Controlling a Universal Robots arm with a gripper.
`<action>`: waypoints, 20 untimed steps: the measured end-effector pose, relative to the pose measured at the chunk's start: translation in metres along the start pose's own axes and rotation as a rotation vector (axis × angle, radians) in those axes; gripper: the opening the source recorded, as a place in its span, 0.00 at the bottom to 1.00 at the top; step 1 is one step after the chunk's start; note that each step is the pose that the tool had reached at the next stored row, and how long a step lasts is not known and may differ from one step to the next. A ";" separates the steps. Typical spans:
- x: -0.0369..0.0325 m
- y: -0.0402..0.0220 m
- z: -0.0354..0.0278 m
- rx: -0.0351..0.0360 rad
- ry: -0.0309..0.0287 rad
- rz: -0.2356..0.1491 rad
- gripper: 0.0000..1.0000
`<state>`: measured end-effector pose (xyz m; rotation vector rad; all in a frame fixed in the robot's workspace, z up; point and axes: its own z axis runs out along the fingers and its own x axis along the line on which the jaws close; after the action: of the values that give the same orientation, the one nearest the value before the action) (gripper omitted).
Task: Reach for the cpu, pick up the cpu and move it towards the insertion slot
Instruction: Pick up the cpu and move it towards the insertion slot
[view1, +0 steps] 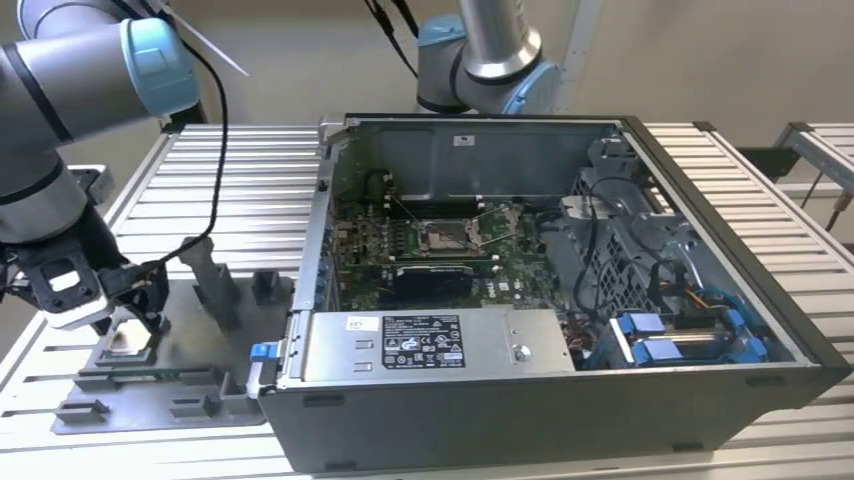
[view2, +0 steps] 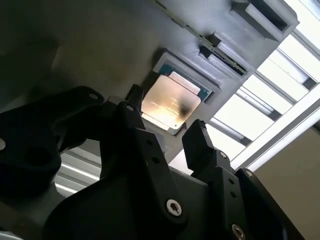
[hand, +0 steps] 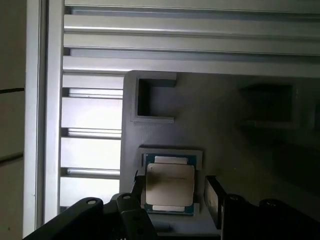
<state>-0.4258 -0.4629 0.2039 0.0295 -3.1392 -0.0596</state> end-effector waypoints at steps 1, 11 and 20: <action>0.0002 -0.0005 0.0016 0.0000 -0.0001 0.000 1.00; 0.0024 -0.0021 0.0134 0.0001 0.0008 0.000 1.00; 0.0036 -0.0022 0.0197 0.0001 0.0008 0.000 1.00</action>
<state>-0.4295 -0.4645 0.1842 0.0298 -3.1384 -0.0594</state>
